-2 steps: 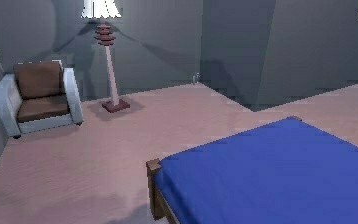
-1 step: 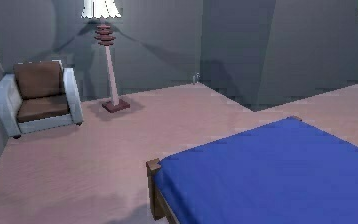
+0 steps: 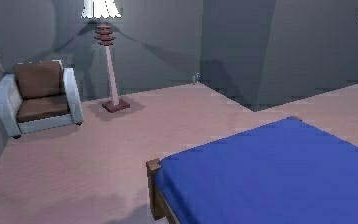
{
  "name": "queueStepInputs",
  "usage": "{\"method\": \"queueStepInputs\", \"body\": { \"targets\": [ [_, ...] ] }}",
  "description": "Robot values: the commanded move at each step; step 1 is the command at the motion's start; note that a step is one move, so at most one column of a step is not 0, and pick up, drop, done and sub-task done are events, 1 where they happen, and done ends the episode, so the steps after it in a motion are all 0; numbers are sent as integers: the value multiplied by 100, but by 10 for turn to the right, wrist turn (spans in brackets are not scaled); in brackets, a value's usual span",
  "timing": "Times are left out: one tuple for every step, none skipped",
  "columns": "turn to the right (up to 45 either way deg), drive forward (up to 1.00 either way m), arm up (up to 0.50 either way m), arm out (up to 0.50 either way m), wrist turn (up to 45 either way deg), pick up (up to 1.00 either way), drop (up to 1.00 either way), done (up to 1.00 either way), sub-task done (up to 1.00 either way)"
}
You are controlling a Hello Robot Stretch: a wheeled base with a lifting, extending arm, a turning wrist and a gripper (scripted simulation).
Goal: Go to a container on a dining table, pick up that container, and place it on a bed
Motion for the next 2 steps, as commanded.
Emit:
{"method": "queueStepInputs", "body": {
  "targets": [
    [0,0,0,-8,0,0,0,0,0],
    [0,0,0,0,0,0,0,100,0]
  ]
}}
